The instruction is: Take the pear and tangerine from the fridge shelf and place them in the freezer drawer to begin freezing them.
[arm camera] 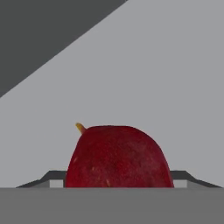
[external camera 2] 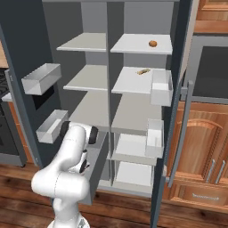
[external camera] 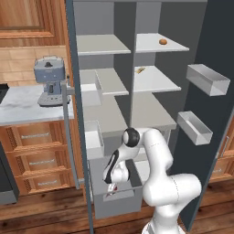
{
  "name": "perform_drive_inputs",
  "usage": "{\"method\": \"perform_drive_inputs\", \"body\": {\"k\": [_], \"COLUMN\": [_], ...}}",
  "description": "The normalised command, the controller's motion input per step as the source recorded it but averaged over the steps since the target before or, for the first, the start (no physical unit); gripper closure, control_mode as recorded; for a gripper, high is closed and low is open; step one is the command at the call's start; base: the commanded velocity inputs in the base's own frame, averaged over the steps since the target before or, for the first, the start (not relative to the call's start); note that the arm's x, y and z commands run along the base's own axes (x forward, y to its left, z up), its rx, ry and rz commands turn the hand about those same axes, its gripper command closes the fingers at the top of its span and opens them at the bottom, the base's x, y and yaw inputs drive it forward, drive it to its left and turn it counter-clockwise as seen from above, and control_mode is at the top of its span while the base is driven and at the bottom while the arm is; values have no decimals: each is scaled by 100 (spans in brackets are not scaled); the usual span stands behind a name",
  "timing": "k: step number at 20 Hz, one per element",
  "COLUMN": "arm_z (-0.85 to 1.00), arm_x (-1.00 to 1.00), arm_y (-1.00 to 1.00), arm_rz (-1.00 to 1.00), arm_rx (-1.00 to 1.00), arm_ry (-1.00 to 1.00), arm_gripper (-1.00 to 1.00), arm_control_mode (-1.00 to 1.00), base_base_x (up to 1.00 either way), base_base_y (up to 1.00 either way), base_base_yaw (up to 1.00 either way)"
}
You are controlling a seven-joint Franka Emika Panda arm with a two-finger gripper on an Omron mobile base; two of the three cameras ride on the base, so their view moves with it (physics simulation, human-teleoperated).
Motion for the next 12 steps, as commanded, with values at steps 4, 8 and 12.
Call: {"method": "perform_drive_inputs", "body": {"k": [4,8,12], "arm_z": [-43,-37,-13], "arm_x": [-44,-50,-40], "arm_y": [0,0,0], "arm_rz": [0,0,0], "arm_rx": [0,0,0], "arm_ry": [0,0,-5], "arm_gripper": [100,-100,-100], "arm_control_mode": [-100,-100,-100], "base_base_x": [0,0,0], "base_base_y": [0,0,0], "base_base_yaw": [0,0,0]}}
